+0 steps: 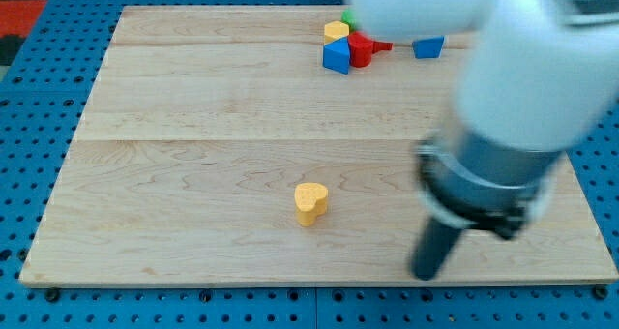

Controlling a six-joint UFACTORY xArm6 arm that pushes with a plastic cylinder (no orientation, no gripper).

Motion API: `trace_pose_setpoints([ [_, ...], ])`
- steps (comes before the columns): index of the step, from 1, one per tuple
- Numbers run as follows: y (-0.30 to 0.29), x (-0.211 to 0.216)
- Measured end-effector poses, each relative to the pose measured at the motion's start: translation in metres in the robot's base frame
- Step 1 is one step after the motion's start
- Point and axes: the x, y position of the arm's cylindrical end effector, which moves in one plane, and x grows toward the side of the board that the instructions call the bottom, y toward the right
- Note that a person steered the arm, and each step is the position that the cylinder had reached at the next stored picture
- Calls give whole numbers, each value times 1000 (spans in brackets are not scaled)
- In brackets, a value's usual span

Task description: Move the yellow heart to the center

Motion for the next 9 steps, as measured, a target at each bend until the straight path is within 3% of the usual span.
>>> trace_pose_setpoints([
  [1, -52, -51],
  [2, -60, -97],
  [3, -49, -92],
  [4, -67, -39],
  [5, -134, -73],
  [6, -96, -111],
  [8, -81, -57],
  [9, -12, -43],
])
